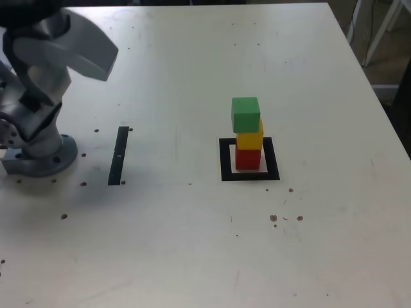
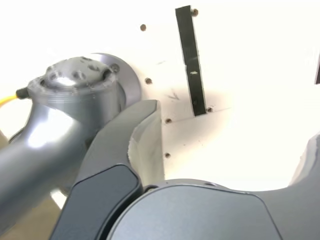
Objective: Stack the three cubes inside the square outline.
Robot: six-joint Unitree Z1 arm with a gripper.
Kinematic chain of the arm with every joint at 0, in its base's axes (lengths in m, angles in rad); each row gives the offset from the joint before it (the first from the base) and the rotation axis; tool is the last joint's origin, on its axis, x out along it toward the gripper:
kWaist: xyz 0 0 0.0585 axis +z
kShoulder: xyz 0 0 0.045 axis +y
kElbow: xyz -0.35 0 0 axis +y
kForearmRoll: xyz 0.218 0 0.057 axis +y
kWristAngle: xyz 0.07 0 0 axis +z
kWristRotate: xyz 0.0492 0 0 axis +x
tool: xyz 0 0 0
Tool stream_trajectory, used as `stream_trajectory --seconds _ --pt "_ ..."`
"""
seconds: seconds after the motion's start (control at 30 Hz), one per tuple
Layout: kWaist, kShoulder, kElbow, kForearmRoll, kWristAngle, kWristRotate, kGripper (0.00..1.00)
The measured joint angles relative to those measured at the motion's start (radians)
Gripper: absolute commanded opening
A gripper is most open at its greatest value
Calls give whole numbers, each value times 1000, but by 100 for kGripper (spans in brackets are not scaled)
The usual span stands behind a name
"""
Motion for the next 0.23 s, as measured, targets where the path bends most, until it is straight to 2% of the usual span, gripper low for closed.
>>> stream_trajectory --seconds 0.23 --pt "0 14 77 -35 -14 14 99"
